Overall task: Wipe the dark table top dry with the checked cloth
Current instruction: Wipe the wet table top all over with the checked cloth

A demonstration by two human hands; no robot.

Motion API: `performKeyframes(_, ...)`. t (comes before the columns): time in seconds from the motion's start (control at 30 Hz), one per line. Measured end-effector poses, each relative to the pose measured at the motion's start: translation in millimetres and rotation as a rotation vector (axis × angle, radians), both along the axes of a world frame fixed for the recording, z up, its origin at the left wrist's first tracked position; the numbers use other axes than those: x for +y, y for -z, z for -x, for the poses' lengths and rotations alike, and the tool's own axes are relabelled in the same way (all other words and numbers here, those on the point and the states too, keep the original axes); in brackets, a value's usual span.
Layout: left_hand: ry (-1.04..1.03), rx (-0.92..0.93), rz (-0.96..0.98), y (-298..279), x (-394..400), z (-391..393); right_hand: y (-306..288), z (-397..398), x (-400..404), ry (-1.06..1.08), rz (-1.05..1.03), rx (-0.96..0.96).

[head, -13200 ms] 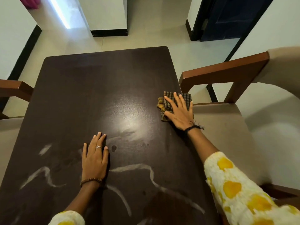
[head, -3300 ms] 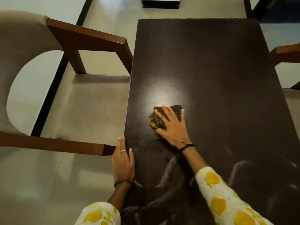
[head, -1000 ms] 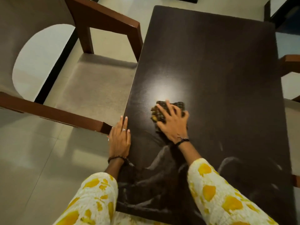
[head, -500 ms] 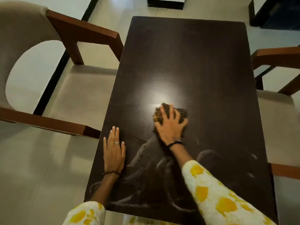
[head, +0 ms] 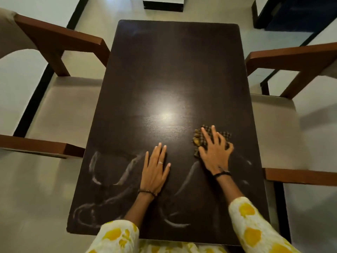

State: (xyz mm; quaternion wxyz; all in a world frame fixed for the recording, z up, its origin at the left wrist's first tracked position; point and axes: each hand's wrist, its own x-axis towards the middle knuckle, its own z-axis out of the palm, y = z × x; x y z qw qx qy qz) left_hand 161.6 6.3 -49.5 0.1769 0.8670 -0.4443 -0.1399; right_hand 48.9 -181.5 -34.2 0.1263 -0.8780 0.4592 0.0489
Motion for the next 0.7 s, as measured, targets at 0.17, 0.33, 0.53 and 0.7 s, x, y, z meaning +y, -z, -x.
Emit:
performKeyframes(0.17,0.026,-0.044,-0.083,5,-2,13,-2,3,-7,0.203,-0.023,0.034)
performKeyframes(0.33,0.031,-0.055,-0.088,4,-5,12,-5,-78,34,0.174,-0.151,-0.017)
performKeyframes(0.53,0.023,-0.115,-0.066,8,-8,12,-5,-100,37,-0.279,-0.130,-0.046)
performKeyframes(0.7,0.028,-0.035,-0.036,7,-8,19,2,-24,-40,-0.086,-0.069,-0.075)
